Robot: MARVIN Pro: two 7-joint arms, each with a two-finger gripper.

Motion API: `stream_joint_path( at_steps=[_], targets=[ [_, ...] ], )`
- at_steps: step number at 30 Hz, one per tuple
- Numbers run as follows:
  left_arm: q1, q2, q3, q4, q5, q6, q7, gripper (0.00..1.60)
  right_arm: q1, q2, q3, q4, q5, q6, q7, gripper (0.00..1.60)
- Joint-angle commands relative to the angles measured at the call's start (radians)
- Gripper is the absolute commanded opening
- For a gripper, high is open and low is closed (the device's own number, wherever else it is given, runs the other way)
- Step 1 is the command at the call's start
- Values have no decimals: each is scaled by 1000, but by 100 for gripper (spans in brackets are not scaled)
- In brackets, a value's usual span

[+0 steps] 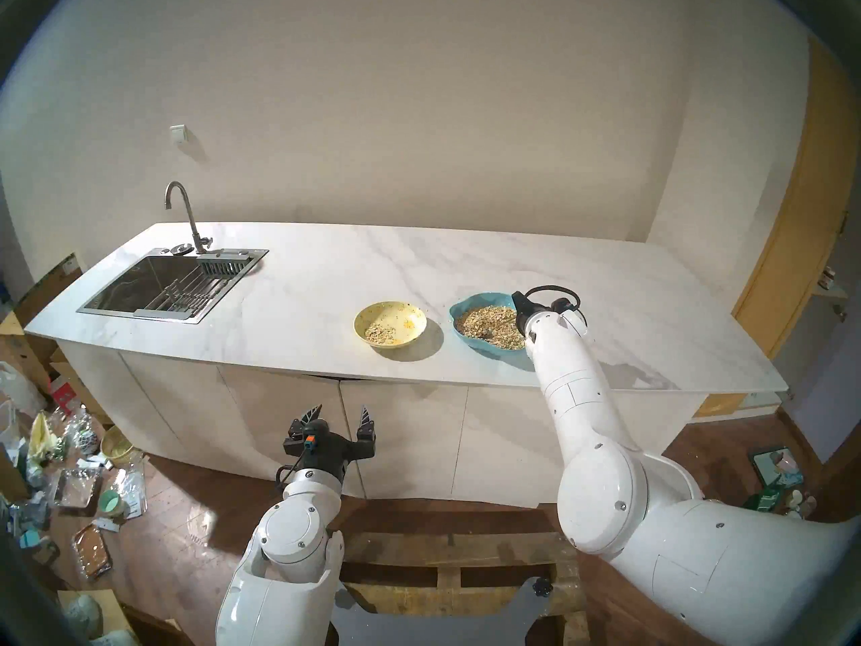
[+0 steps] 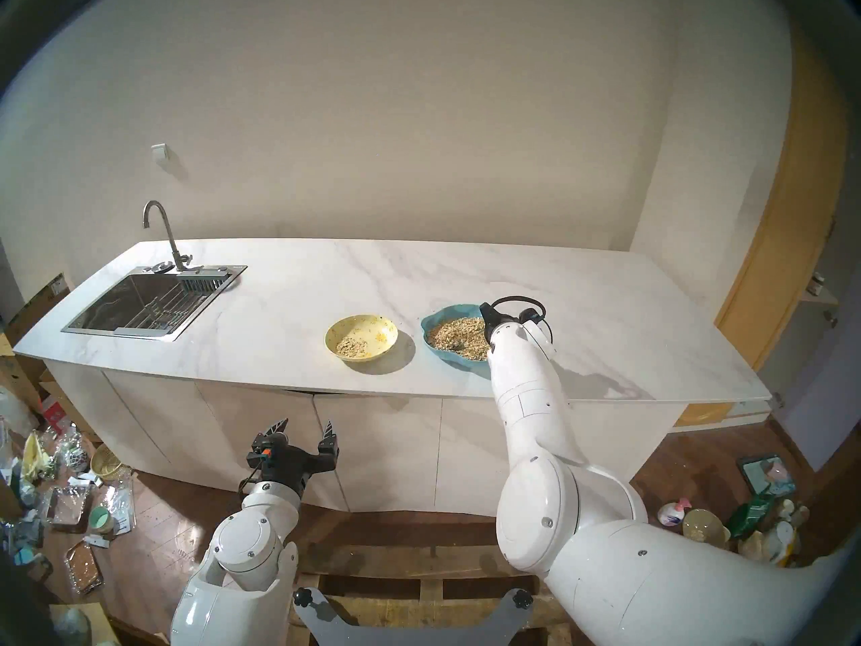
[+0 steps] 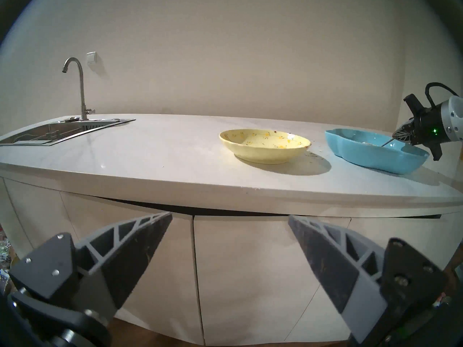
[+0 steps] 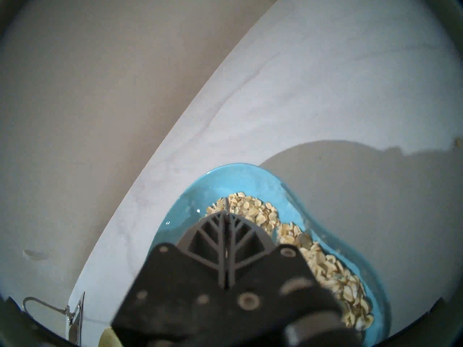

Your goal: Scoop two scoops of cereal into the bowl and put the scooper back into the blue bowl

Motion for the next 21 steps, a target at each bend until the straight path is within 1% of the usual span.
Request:
stream_joint_path(
  at_steps=[1, 5, 10, 21],
  targets=[
    [-5, 0, 3, -26, -2, -6, -4, 160, 13, -21, -6, -36, 4, -3, 2, 0],
    [-5, 0, 3, -26, -2, -6, -4, 160, 20, -18, -8, -28, 1, -8, -3, 0],
    [-6, 0, 3, -25, -2, -6, -4, 160, 50, -6, -4, -26, 8, 6, -16, 0],
    [-5, 0, 3, -25, -2, -6, -4, 160, 79, -9, 47, -24, 54, 42, -44, 0]
  ],
)
